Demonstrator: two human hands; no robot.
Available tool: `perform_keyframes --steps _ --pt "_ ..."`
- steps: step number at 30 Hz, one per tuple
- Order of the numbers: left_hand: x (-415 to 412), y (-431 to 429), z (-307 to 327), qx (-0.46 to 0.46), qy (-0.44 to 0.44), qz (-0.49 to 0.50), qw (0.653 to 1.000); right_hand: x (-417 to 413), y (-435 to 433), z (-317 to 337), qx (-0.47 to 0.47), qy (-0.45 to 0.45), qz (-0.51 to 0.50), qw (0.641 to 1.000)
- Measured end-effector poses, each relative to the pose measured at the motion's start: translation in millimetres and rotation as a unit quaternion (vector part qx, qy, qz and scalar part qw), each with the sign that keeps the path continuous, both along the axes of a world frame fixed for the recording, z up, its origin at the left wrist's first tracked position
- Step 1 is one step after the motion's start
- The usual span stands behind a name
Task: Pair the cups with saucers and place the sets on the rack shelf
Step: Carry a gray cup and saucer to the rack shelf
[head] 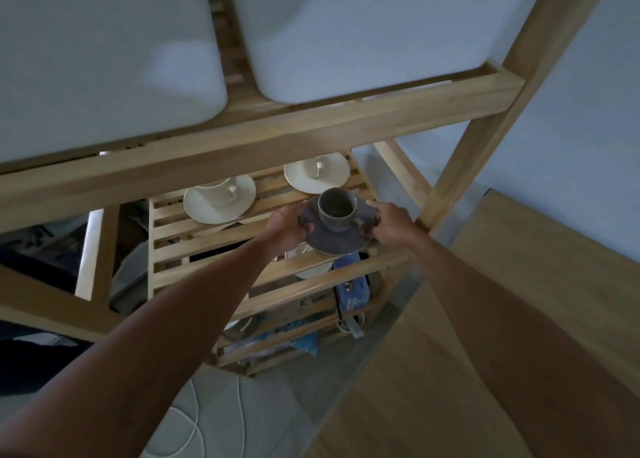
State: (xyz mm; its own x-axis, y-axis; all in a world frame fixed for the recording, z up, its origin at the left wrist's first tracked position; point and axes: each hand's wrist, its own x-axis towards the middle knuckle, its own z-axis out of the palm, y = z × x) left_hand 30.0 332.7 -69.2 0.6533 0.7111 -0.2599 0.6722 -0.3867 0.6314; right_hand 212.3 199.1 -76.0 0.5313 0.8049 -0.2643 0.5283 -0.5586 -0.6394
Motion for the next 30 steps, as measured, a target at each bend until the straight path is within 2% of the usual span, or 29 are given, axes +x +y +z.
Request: perform_keyframes --steps 9,16,21,24,26,30 --pt "-2.2 3.9 -3.0 0.035 0.012 -0.046 0.998 -3.7 -1.3 3.7 -0.013 -0.027 0.007 1.000" --pt "-17.8 -0.8 6.0 0.026 0.032 -0.010 0.999 -13.4 -20.1 18.3 -0.004 -0.027 0.017 0.999" --pt "-41.6 -20.4 25.0 0.075 0.057 -0.048 0.994 -30.8 -51.6 40.8 -0.020 -0.057 0.052 0.997" --pt "-58.0 -43.7 41.8 0.124 0.017 -0.081 0.989 -43.8 -80.9 60.0 -0.013 -0.040 0.085 0.996" --pt "-66.8 -61.8 53.9 0.144 -0.005 -0.100 0.985 -50.7 -101.4 70.6 -0.009 -0.060 0.098 0.993" --pt "-81.9 -115.0 78.2 0.175 0.036 -0.112 0.978 -66.0 -154.0 99.3 -0.003 -0.099 0.108 0.989"
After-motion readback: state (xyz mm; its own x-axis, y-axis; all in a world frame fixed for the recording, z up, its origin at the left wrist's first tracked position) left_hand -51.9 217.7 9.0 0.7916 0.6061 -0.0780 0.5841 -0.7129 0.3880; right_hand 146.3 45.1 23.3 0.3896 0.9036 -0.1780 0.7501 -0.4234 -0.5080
